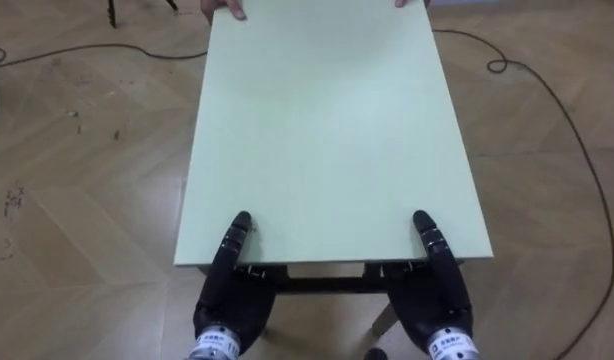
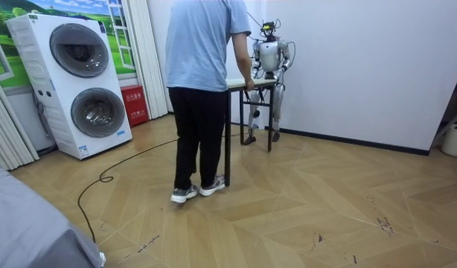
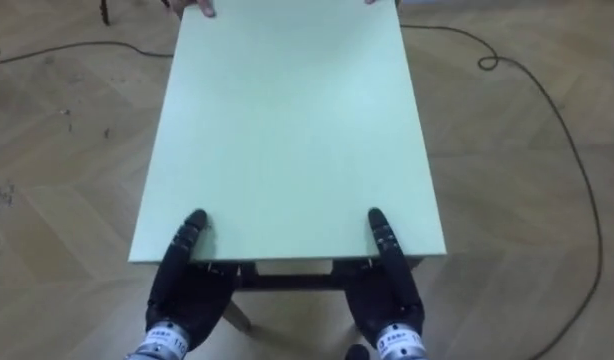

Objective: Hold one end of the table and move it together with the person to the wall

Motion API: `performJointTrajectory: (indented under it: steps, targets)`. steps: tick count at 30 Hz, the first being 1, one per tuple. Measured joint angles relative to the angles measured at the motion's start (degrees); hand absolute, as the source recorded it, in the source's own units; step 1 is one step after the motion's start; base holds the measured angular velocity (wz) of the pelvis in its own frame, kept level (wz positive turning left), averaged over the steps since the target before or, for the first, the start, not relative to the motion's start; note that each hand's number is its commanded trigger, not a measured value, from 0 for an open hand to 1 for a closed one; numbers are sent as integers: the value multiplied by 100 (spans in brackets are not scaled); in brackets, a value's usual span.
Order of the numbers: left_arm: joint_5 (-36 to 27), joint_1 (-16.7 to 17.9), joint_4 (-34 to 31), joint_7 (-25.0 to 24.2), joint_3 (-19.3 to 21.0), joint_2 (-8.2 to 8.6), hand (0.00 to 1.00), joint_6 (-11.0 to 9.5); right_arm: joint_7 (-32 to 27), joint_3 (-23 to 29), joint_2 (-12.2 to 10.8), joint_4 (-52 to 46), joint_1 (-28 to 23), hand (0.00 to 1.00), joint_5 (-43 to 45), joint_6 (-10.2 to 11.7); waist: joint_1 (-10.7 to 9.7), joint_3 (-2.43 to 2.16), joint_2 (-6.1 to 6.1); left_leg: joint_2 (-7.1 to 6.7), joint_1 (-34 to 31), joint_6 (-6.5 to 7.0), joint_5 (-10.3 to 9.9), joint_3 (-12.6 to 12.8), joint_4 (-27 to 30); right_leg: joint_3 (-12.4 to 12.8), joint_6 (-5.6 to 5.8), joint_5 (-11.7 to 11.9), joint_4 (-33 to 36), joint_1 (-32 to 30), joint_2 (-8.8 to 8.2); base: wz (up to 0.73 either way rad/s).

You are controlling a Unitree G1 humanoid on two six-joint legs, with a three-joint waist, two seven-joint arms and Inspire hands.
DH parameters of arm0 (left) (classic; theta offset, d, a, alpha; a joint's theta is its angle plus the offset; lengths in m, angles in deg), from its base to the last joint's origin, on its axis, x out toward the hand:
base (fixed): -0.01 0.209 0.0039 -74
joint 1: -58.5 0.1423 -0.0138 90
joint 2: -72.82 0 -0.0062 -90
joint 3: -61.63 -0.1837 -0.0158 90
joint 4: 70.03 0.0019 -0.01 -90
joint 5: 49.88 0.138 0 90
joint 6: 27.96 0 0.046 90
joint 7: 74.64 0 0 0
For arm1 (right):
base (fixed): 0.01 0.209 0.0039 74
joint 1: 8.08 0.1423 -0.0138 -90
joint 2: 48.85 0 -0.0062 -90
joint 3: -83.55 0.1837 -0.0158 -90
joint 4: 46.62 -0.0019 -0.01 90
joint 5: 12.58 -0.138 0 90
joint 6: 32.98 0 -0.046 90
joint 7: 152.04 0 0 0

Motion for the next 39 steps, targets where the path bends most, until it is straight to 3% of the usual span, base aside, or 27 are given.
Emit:
performJointTrajectory:
  steps: [1, 2, 3, 4, 6, 8, 10, 11, 15, 18, 25, 27, 32, 35, 39]
  targets:
    - [12, -14, -2, 34, -6, -1, 100, 0, -16, -13, -14, -1, -23, 100, -8, 8, -23, 9, 23, 84, -1, -2, 16, 180, 0, 20, 54, -203, 273, -6, -13, 44]
    - [57, -55, -2, 90, -41, -17, 100, 13, -17, -13, -76, -31, -124, 100, -17, 29, -118, 6, 33, 229, 9, -28, 91, 477, -45, -21, 81, -971, 1185, 12, -86, 64]
    - [77, -98, -3, 108, -64, -31, 100, 14, -17, 13, -108, -84, -181, 100, -32, 85, -136, -1, 15, 276, 7, -35, 191, 655, -140, -19, 74, -1559, 1956, 64, -175, 59]
    - [77, -107, -3, 108, -65, -33, 100, 14, -22, 6, -113, -97, -185, 100, -33, 98, -136, 0, 13, 279, 4, -30, 227, 720, -173, 2, 123, -1762, 2227, 139, -200, 19]
    - [116, -108, -9, 103, -58, -9, 100, 14, -25, -71, -97, -99, -181, 100, -62, 209, -56, 3, -21, 196, -17, -10, 273, 781, -153, 152, 247, -2414, 2500, 648, -290, -2]
    - [127, -113, -10, 103, -51, -10, 100, 15, -27, -188, -103, -101, -169, 100, -154, 273, -8, 10, -60, 147, -39, -22, 279, 784, -105, 142, 307, -2582, 2173, 855, -253, -7]
    - [132, -111, -49, 100, -37, -41, 100, 7, -27, -258, -110, -101, -146, 100, -184, 320, 127, 5, -90, 156, -101, -61, 324, 782, -158, 123, 303, -2578, 1746, 938, -151, -32]
    - [142, -110, -61, 91, -6, -65, 100, -9, -27, -292, -137, -101, -126, 100, -187, 336, 219, 3, -117, 187, -139, -79, 356, 788, -194, 115, 247, -2544, 1416, 1012, -64, -32]
    - [134, -34, -230, 123, -4, -239, 100, -17, -27, -439, -167, -101, -123, 100, -231, 402, 315, -43, -230, 360, -197, -145, 503, 850, -341, 115, 103, -2253, 794, 1136, 195, -16]
    - [127, -12, -280, 145, 17, -290, 100, -21, -27, -511, -184, -99, -124, 100, -243, 471, 376, -44, -264, 450, -199, -197, 534, 865, -331, 104, 47, -2122, 524, 1215, 322, -14]
    - [142, -15, -294, 128, 66, -259, 100, 45, 40, -504, -166, -96, -136, 100, -249, 510, 321, -42, -259, 500, -314, -258, 558, 619, -314, -214, 25, -2106, 400, 1295, 358, 16]
    - [131, -15, -296, 131, 71, -289, 100, 88, 85, -513, -147, -35, -137, 100, -250, 511, 205, -37, -245, 499, -322, -280, 571, 417, -292, -470, 14, -2113, 297, 1464, 354, 45]
    - [123, -13, -285, 139, 86, -284, 100, 107, 107, -525, -196, -53, -162, 100, -250, 579, 156, -7, -151, 494, -440, -293, 572, 262, -211, -930, -18, -2137, 219, 1640, 324, 39]
    - [127, -12, -285, 158, 116, -242, 100, 115, 121, -574, -190, -76, -166, 100, -236, 660, 26, 11, -106, 481, -590, -295, 571, 118, -138, -1161, -19, -2150, 216, 1672, 298, 38]
    - [257, -13, -286, 186, 68, -69, 100, 120, 137, -498, -124, -98, -162, 100, -236, 682, 36, -5, -1, 375, -646, -268, 590, -71, -108, -1354, 12, -2235, 236, 1733, 209, 32]
